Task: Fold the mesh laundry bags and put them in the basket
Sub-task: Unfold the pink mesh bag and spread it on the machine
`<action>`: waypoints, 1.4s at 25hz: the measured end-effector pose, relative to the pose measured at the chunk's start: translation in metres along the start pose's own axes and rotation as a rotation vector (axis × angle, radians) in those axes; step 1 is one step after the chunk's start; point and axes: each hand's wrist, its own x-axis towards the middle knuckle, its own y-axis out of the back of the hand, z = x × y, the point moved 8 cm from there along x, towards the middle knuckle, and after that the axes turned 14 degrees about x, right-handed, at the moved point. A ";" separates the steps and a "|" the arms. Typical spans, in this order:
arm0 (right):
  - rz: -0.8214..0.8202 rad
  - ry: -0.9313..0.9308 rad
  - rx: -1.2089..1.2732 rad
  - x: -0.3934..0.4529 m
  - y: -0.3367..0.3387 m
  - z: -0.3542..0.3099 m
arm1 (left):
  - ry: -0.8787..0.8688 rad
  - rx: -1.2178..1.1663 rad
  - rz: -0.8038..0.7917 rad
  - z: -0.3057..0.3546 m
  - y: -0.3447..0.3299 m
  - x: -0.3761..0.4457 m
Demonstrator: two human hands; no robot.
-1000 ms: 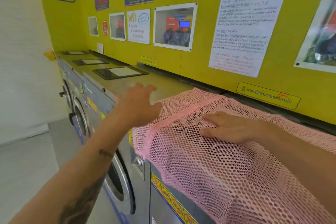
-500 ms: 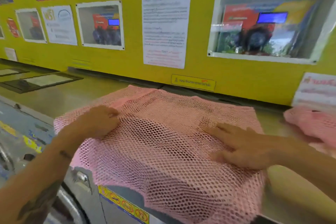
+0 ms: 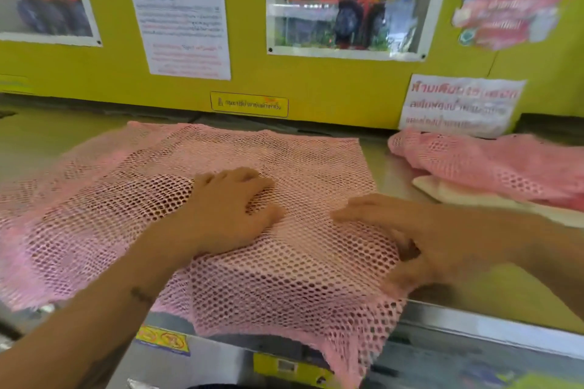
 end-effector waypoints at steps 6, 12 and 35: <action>-0.017 -0.132 -0.095 -0.017 0.033 0.017 | -0.046 0.019 -0.054 0.012 0.004 -0.011; -0.091 -0.232 -0.080 0.050 0.017 0.020 | -0.020 -0.209 -0.088 0.013 0.034 -0.017; 0.378 -0.313 0.008 0.008 0.113 0.056 | -0.210 -0.243 0.385 0.026 0.124 0.050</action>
